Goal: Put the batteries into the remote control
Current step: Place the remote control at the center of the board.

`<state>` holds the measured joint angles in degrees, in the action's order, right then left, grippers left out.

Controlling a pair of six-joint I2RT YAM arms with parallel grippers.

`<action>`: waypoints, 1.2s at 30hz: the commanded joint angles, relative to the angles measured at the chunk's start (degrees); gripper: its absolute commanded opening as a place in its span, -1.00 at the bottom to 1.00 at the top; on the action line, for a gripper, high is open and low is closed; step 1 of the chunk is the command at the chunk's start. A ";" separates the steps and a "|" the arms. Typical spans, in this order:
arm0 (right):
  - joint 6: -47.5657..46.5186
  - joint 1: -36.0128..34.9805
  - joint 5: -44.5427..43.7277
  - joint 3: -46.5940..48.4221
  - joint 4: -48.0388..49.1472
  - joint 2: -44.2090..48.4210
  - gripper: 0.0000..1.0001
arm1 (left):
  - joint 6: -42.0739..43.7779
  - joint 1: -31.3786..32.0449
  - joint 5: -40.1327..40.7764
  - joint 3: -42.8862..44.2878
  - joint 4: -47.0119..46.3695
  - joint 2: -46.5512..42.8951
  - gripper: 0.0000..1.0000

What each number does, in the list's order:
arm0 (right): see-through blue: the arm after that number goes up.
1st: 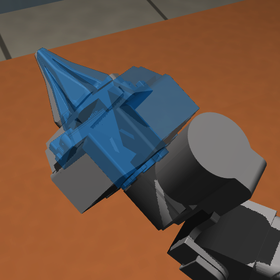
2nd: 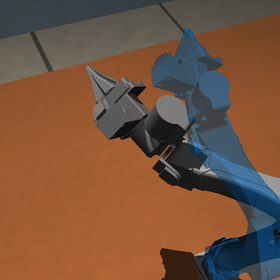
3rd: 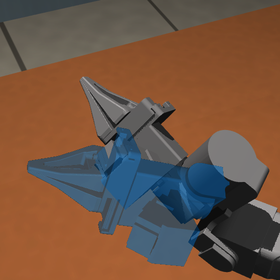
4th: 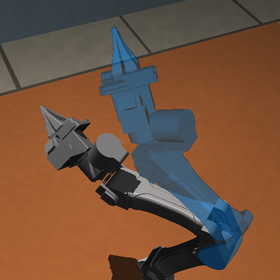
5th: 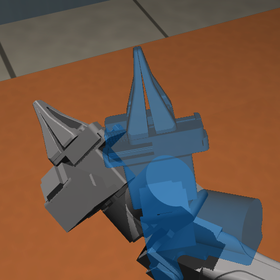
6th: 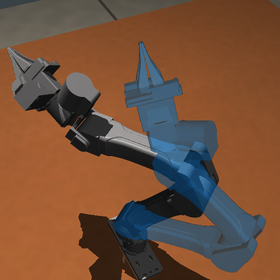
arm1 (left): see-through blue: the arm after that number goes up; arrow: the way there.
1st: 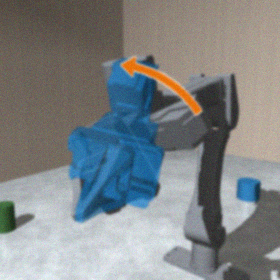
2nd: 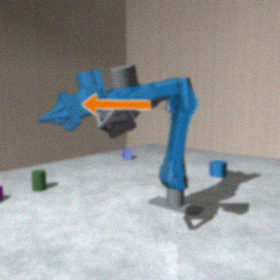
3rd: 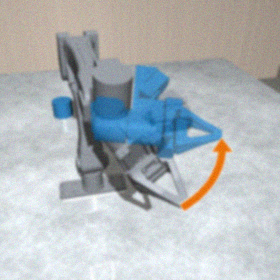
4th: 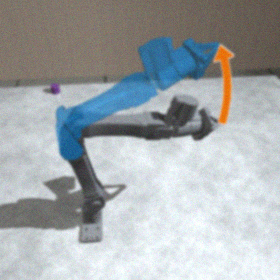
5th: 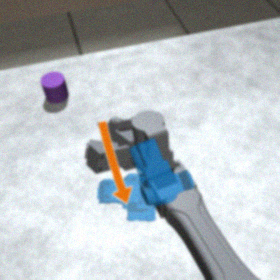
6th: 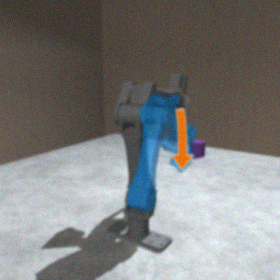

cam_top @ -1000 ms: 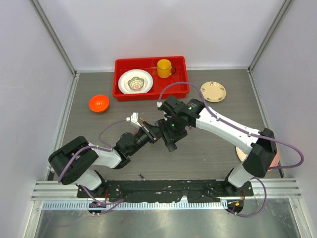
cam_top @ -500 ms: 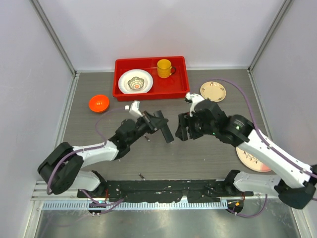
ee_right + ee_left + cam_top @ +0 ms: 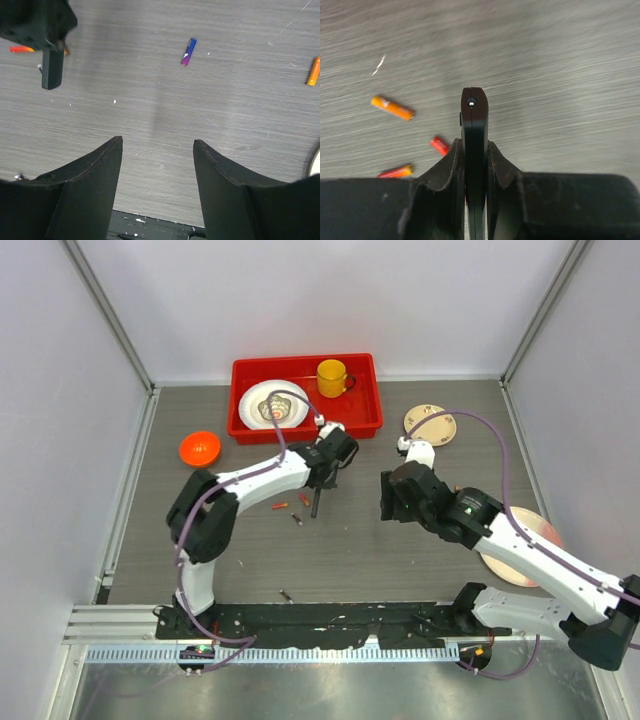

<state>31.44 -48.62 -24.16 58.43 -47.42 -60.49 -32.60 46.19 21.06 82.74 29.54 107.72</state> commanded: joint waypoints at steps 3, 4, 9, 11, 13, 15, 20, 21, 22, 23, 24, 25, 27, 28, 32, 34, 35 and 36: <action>0.20 -0.16 -4.49 1.33 -0.30 7.04 0.29 | 7.72 3.46 14.35 13.91 20.20 12.22 -1.00; 0.20 -0.16 -4.40 1.24 -0.65 8.27 0.29 | 7.81 3.81 14.71 15.16 21.25 13.55 -1.00; 0.20 -0.16 -4.58 0.98 -2.67 11.62 0.30 | 7.20 6.36 15.06 19.91 21.70 19.45 -1.00; 0.37 -0.16 -4.58 0.80 -3.20 12.76 0.31 | 6.94 7.33 14.11 21.14 21.35 21.56 -1.00; 0.46 -0.07 -4.40 0.72 -3.73 13.20 0.31 | 6.67 7.77 13.75 22.02 21.87 23.40 -0.82; 0.55 -0.16 -4.05 0.80 -4.34 13.82 0.32 | 6.58 8.30 12.87 22.64 21.79 24.11 -0.62; 0.55 -0.16 -4.75 0.89 -5.75 14.96 0.33 | 5.71 9.35 11.20 20.89 20.03 22.80 0.00; 0.55 -0.25 -5.10 0.98 -6.02 15.14 0.34 | 5.62 9.61 11.28 20.62 19.60 22.36 0.08; 0.64 -0.16 -5.19 1.07 -6.37 15.31 0.35 | 5.79 9.96 11.11 20.53 19.42 21.92 0.23; 0.55 -0.16 -5.28 1.07 -6.46 15.57 0.34 | 5.88 10.58 11.11 20.36 19.33 21.48 0.38; 0.73 -0.25 -5.45 1.15 -6.98 15.75 0.35 | 5.88 10.93 11.20 20.36 19.41 20.52 0.68; 0.90 -0.16 -5.63 1.42 -7.16 16.01 0.35 | 5.79 11.11 11.28 20.44 19.68 19.81 0.80; 1.17 -0.16 -5.81 1.42 -7.42 16.45 0.35 | 5.53 11.55 11.28 20.44 20.46 16.49 0.88; 1.51 -0.16 -5.81 1.51 -7.25 16.80 0.36 | 5.36 11.64 11.37 20.18 20.73 14.81 0.92; 1.52 -0.07 -5.55 0.89 -5.41 17.42 0.36 | 5.09 11.90 8.32 13.71 17.32 -0.11 1.00; 1.34 -0.16 -5.28 -0.68 -1.82 17.86 0.36 | 5.35 11.81 6.37 9.22 11.18 -11.23 1.00; 0.65 -0.16 -4.32 -1.47 -0.15 19.08 0.36 | 5.27 11.81 6.01 3.80 8.89 -14.61 0.99; 0.20 -0.16 -3.97 -2.53 3.87 19.79 0.36 | 4.31 11.73 5.84 1.05 4.78 -18.39 0.99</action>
<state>31.86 -48.64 -27.90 58.08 -53.41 -43.33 -26.57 58.24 28.80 91.42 46.09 108.77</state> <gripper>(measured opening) 0.678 0.996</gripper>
